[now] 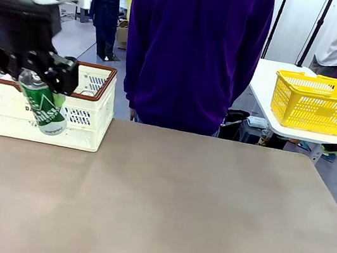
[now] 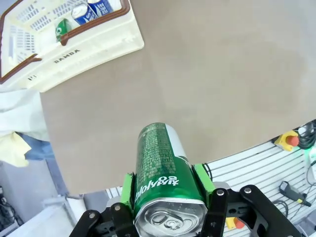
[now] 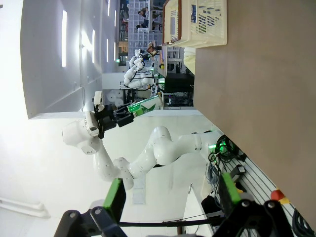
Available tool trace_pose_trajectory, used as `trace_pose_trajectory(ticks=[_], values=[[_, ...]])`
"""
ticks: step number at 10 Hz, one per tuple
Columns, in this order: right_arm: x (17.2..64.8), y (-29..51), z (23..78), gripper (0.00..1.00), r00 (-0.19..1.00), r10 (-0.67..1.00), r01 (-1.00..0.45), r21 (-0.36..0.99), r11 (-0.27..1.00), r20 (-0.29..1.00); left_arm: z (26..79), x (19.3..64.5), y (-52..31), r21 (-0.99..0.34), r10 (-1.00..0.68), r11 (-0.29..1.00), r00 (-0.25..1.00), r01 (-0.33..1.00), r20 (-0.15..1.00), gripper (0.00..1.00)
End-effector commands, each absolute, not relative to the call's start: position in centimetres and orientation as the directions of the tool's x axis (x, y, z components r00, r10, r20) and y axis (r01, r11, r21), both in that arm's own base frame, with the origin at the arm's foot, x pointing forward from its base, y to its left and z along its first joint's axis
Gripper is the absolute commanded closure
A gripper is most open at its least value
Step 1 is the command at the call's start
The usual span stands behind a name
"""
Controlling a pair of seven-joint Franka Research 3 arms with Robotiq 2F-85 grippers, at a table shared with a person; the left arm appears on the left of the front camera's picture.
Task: Place the drinks into the Shopping basket.
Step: Pick up one drink and place it into the Shopping basket.
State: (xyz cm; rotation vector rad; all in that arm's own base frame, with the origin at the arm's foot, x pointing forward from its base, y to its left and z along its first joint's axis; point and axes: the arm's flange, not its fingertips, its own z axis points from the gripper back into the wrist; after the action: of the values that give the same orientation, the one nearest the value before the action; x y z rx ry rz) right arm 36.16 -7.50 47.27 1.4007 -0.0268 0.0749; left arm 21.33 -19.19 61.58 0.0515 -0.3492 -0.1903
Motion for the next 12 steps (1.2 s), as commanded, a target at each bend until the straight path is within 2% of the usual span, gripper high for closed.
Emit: trace_pose_trajectory(ticks=[1,3,4,5,7,8,9,10,11,12], values=[[36.0,-7.6,47.7,0.0,0.998,0.048,-0.058,0.982,0.179,0.05,59.2,22.9,-21.6,0.102,-0.213,0.976,0.933,0.191,0.291,1.0],[36.0,-7.6,47.7,0.0,0.998,0.048,-0.058,0.982,0.179,0.05,60.5,21.7,-20.0,0.095,-0.204,0.978,0.927,0.183,0.315,1.0],[36.0,-7.6,47.7,0.0,0.998,0.048,-0.058,0.982,0.179,0.05,62.9,24.9,-18.1,0.061,-0.134,0.991,0.957,0.122,0.258,1.0],[36.0,-7.6,47.7,0.0,0.998,0.048,-0.058,0.982,0.179,0.05,65.6,30.0,-15.9,-0.025,-0.082,0.995,0.957,0.093,0.277,1.0],[36.0,-7.6,47.7,0.0,0.998,0.048,-0.058,0.982,0.179,0.05,67.8,38.0,-13.2,-0.117,-0.11,0.979,0.913,0.168,0.392,1.0],[36.0,-7.6,47.7,0.0,0.998,0.048,-0.058,0.982,0.179,0.05,68.3,42.1,-11.9,-0.117,-0.127,0.974,0.895,0.194,0.428,1.0],[36.0,-7.6,47.7,0.0,0.998,0.048,-0.058,0.982,0.179,0.05,68.0,45.9,-11.0,-0.171,-0.205,0.947,0.922,0.271,0.328,1.0],[36.0,-7.6,47.7,0.0,0.998,0.048,-0.058,0.982,0.179,0.05,67.0,48.6,-10.5,-0.145,-0.186,0.961,0.937,0.236,0.296,1.0],[36.0,-7.6,47.7,0.0,0.998,0.048,-0.058,0.982,0.179,0.05,65.4,51.0,-10.2,-0.154,-0.243,0.946,0.938,0.286,0.247,1.0],[36.0,-7.6,47.7,0.0,0.998,0.048,-0.058,0.982,0.179,0.05,63.4,53.0,-9.9,-0.156,-0.231,0.952,0.953,0.263,0.198,1.0]])
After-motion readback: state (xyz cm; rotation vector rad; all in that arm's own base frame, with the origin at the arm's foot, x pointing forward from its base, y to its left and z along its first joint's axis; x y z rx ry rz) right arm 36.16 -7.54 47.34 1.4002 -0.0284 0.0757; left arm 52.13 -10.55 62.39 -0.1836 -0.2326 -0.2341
